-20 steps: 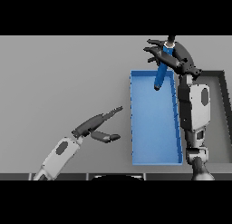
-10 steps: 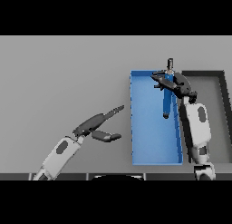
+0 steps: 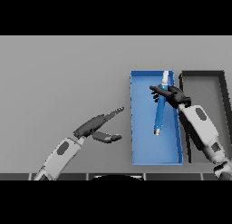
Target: Pick up the blue pipe and place it into the blue bin.
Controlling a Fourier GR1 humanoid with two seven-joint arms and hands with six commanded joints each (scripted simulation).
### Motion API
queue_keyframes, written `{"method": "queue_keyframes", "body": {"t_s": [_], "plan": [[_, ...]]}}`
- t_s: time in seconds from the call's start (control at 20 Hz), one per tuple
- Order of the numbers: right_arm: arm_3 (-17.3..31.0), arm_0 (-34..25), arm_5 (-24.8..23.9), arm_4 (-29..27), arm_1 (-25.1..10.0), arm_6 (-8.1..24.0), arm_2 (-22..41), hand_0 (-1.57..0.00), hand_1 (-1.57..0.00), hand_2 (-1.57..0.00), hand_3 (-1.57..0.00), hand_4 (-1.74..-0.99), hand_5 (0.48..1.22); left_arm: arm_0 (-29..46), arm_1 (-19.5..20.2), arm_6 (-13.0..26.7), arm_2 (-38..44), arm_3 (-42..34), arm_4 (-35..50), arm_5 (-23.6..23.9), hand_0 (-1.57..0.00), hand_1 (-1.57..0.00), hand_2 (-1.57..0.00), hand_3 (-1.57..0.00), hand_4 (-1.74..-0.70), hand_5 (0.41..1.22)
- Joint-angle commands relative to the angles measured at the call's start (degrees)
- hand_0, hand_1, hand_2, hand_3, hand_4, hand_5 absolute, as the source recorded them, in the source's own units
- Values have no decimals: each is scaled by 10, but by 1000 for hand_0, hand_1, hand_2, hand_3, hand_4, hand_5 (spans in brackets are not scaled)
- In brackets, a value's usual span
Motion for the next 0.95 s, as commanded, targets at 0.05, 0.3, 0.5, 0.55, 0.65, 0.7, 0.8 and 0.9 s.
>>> {"method": "queue_keyframes", "body": {"t_s": [0.05,0.3,0.5,0.55,0.65,0.7,0.8,0.9], "plan": [[-41,-3,26,23,-33,-1,30,-306,-289,-279,-169,-1215,1044,-2,-5,4,-3,-7,2,2,1,1,1,1,-829,477],[-64,-21,25,38,-56,0,84,-123,-94,-91,-55,-1189,880,-2,-2,7,-1,-8,1,4,1,1,1,1,-831,471],[-70,-19,8,41,-59,0,92,-50,-38,-37,-22,-1182,807,-3,8,4,7,-4,5,0,1,1,1,1,-829,471],[-67,-21,8,44,-58,-2,94,-40,-30,-29,-17,-1182,795,-3,3,8,3,-5,3,2,1,1,1,1,-828,472],[-71,-18,11,36,-61,-8,87,-25,-19,-18,-11,-1176,783,1,7,3,-1,-16,2,0,1,1,1,1,-826,470],[-77,-15,13,41,-69,-10,89,-20,-15,-14,-8,-1186,774,-1,3,8,-2,-13,-2,5,1,1,1,1,-826,471],[-66,-24,14,43,-62,-2,91,-20,-15,-14,-8,-1186,766,-1,2,12,-5,-15,-4,5,1,1,1,1,-826,472],[-66,-25,22,42,-62,-4,91,-20,-15,-14,-8,-1186,769,11,9,6,-4,-24,-1,4,1,1,1,1,-826,474]]}}
